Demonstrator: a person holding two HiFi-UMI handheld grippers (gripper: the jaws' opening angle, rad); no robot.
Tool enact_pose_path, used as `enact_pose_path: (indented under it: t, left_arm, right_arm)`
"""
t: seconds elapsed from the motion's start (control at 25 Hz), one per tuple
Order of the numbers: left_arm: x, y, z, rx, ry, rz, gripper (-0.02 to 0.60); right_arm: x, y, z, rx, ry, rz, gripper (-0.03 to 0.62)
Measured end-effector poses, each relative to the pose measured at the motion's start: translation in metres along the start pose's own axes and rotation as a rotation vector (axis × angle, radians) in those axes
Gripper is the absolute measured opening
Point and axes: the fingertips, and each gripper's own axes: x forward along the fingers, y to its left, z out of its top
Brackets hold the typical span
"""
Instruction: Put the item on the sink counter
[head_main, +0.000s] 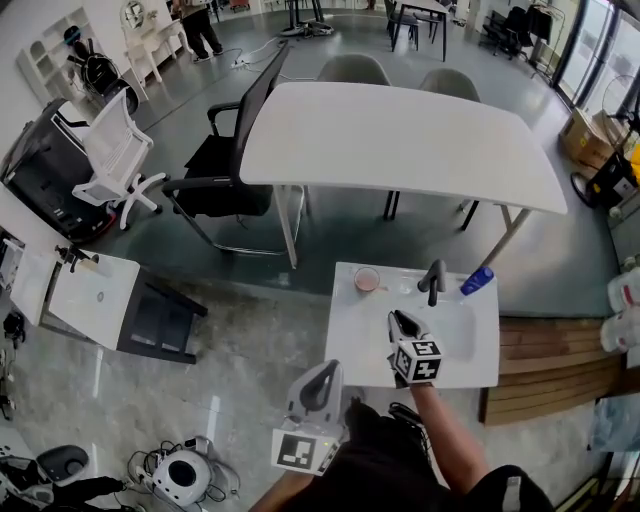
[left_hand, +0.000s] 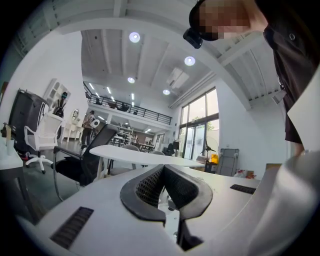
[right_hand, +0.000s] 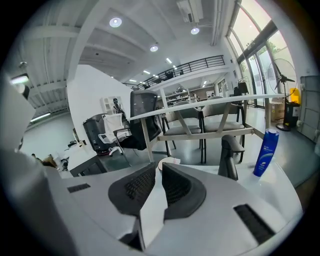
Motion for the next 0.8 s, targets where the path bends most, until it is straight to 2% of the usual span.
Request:
enact_pose_path:
  t: [0.28,0.6,0.8]
  left_arm:
    - [-0.053,-0.026,-0.001,0.012,-0.026,-0.046,0.017]
    - [-0.150,-0.053,-0.017,0.015,-0.030,-0.060,0.017]
    - [-0.213,-0.079,-0.038,0.041,-0.009,-0.081,0.017]
  right_arm:
    - [-0.070,0.030,-0.029,0.038,-0.021,-0.008,0.016]
    - [-0.168,0.089,-0.076,0.072,-0.077,0.007,0.011]
    - [-0.241,0.126,-0.099,0.063,-0.128,0.024,0.011]
